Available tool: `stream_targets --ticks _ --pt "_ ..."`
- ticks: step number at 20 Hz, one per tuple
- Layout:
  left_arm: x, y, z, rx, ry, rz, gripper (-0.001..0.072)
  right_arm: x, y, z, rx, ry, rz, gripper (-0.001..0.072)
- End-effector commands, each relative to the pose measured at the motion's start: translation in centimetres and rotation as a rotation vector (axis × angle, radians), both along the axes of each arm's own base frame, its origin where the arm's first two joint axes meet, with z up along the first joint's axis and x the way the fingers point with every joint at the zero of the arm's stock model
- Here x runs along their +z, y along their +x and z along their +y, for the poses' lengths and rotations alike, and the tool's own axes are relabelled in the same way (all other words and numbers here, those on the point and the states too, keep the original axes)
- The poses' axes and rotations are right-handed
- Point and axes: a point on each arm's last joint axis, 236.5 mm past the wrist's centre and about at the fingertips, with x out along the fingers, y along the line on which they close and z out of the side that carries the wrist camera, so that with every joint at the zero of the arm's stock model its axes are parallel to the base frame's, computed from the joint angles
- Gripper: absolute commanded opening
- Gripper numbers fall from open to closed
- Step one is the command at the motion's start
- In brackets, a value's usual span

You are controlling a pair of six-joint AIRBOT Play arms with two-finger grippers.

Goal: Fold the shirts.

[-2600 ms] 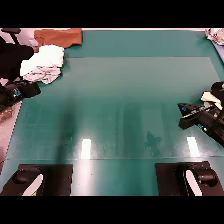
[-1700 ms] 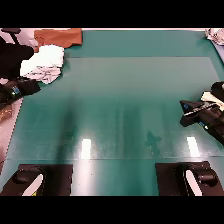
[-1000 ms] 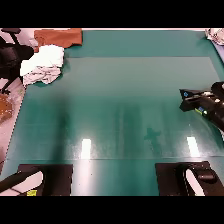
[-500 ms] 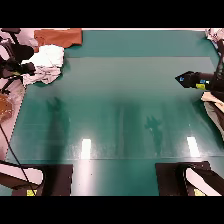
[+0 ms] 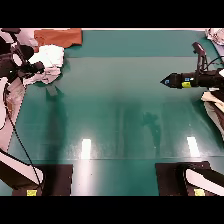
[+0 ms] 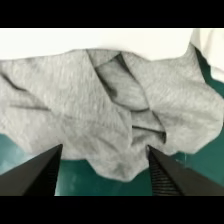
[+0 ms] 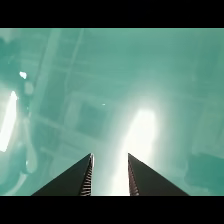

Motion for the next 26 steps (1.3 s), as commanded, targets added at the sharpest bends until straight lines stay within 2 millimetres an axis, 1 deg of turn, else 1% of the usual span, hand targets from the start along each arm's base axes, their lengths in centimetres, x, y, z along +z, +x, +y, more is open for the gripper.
stream_targets --ticks 1,2,3,4,6,8,9,11,12,14,16,17,18,19,20,21,22,23,24,25,26 --pt "-0.5 1.6 0.2 0.002 0.002 -0.059 0.0376 -0.4 -0.5 1.7 0.05 -0.001 0.017 0.0269" --pt "-0.5 1.9 0.3 0.002 0.004 -0.07 0.0182 -0.4 -0.8 2.1 0.062 0.0 0.02 0.0268" --pt "-0.4 2.1 0.2 0.004 -0.003 -0.083 0.0041 -0.5 -1.1 2.6 0.078 0.002 0.027 0.0268" --pt "-0.3 2.2 0.1 0.002 -0.005 -0.086 0.0021 -0.5 -1.3 3.0 0.092 0.001 0.032 0.0266" --pt "0.0 1.5 0.0 0.002 -0.012 -0.04 0.002 -0.6 -1.7 3.7 0.113 0.002 0.036 0.0264" --pt "1.1 0.5 0.3 0.0 0.008 0.025 0.0019 -0.5 -2.0 4.5 0.133 0.002 0.036 0.0264" --pt "2.1 0.1 0.3 0.002 0.006 0.045 0.0019 -0.6 -2.1 4.9 0.142 0.002 0.036 0.0264" --pt "5.6 -1.0 -0.1 0.001 0.0 0.052 0.0019 -0.4 -2.1 5.1 0.141 0.01 0.034 0.0264" --pt "8.1 -1.5 -0.6 0.005 -0.007 0.022 0.0019 -0.3 -1.9 5.1 0.129 0.013 0.032 0.0264" --pt "14.4 -2.7 -2.5 -0.012 -0.02 -0.082 0.0019 -0.1 -1.2 4.8 0.094 0.021 0.02 0.0264" --pt "21.6 -4.9 -4.9 -0.052 -0.006 -0.207 0.0019 0.4 -0.7 4.9 0.069 0.042 0.008 0.0264" --pt "25.5 -6.3 -6.7 -0.084 -0.011 -0.284 0.0019 1.1 -0.4 5.1 0.057 0.065 -0.01 0.0264" --pt "29.1 -7.8 -9.2 -0.13 -0.037 -0.363 0.0019 2.1 0.0 5.1 0.038 0.083 -0.043 0.0264" --pt "32.8 -9.3 -12.2 -0.204 -0.067 -0.456 0.0019 3.6 0.7 4.9 0.004 0.097 -0.098 0.0264" --pt "36.0 -10.8 -15.3 -0.272 -0.111 -0.541 0.0018 5.2 1.4 4.3 -0.033 0.095 -0.164 0.0263" --pt "39.0 -12.4 -18.7 -0.346 -0.168 -0.625 0.0018 7.3 2.0 3.6 -0.077 0.094 -0.243 0.0263" --pt "41.0 -13.7 -21.5 -0.405 -0.219 -0.681 0.0018 9.6 2.5 2.5 -0.124 0.094 -0.323 0.0263" --pt "42.2 -15.0 -24.5 -0.47 -0.28 -0.706 0.0018 12.2 2.7 1.3 -0.177 0.095 -0.409 0.0262" --pt "42.5 -16.1 -27.2 -0.531 -0.333 -0.7 0.0018 14.7 2.7 0.0 -0.228 0.095 -0.49 0.0263" --pt "41.8 -16.8 -29.5 -0.579 -0.36 -0.668 0.0018 16.7 2.4 -1.5 -0.273 0.092 -0.55 0.0262" --pt "40.6 -17.3 -31.7 -0.629 -0.374 -0.622 0.0018 18.3 1.8 -3.0 -0.31 0.086 -0.592 0.0263"
